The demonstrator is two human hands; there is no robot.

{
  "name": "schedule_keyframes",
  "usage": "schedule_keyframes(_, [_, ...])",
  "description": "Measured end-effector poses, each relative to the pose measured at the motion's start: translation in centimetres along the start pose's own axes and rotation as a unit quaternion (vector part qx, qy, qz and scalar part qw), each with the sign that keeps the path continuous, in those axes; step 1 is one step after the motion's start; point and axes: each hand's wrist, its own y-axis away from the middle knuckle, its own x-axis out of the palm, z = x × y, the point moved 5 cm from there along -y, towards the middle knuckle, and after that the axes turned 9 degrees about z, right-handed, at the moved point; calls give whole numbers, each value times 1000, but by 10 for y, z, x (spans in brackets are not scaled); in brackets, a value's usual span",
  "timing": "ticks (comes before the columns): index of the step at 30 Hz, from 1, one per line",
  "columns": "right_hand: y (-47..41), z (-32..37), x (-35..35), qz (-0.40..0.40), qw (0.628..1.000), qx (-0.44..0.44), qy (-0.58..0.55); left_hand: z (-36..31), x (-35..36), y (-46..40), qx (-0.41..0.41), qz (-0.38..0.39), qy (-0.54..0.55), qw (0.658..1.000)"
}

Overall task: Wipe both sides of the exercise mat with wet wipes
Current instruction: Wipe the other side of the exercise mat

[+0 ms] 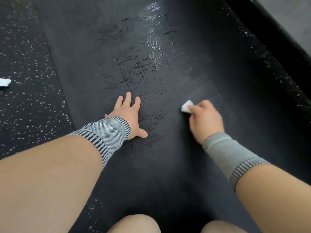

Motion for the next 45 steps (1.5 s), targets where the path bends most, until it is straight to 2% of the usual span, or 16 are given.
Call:
schedule_keyframes(3, [-8, -13, -1, 5, 995, 104, 2, 2, 2, -1, 10, -6, 9, 1000])
schedule_keyframes(6, [4, 38, 19, 24, 1000, -16, -1, 3, 3, 0, 16, -11, 18, 1000])
schedule_keyframes(10, [6, 68, 35, 123, 979, -155, 42, 4, 5, -1, 22, -23, 22, 999])
schedule_keyframes(12, [-12, 44, 18, 73, 990, -114, 42, 4, 5, 0, 23, -21, 23, 999])
schedule_keyframes(15, [-33, -8, -7, 22, 996, 87, 12, 4, 5, 1, 23, -15, 27, 999])
schedule_keyframes(17, [-32, -7, -5, 27, 991, 130, 19, 4, 5, 1, 23, -12, 28, 999])
schedule_keyframes(22, [-11, 78, 36, 129, 983, -123, 52, 4, 5, 1, 27, -21, 34, 999])
schedule_keyframes(24, [-20, 77, 36, 141, 972, -172, 72, 4, 5, 2, 29, -23, 34, 999])
schedule_keyframes(26, [-40, 48, 18, 87, 990, -100, 57, 3, 4, 2, 29, -19, 32, 999])
schedule_keyframes(29, [-62, -1, -11, 28, 993, 115, 30, 3, 4, 2, 28, -8, 37, 999])
schedule_keyframes(31, [-63, 7, -11, 38, 989, 143, 25, 4, 5, 1, 29, -7, 41, 999])
schedule_keyframes(36, [-46, 86, 30, 125, 983, -118, 61, 5, 6, 3, 36, -23, 44, 998])
schedule_keyframes(38, [-52, 81, 29, 124, 979, -146, 75, 5, 6, 3, 37, -24, 44, 998])
schedule_keyframes(41, [-74, 34, 3, 47, 998, -11, 33, 6, 6, 2, 35, -18, 44, 998])
schedule_keyframes(43, [-83, 3, -14, 13, 992, 120, 28, 5, 5, 2, 36, -11, 48, 998])
schedule_keyframes(45, [-84, -3, -17, 12, 982, 187, 20, 5, 5, 2, 36, -10, 50, 998])
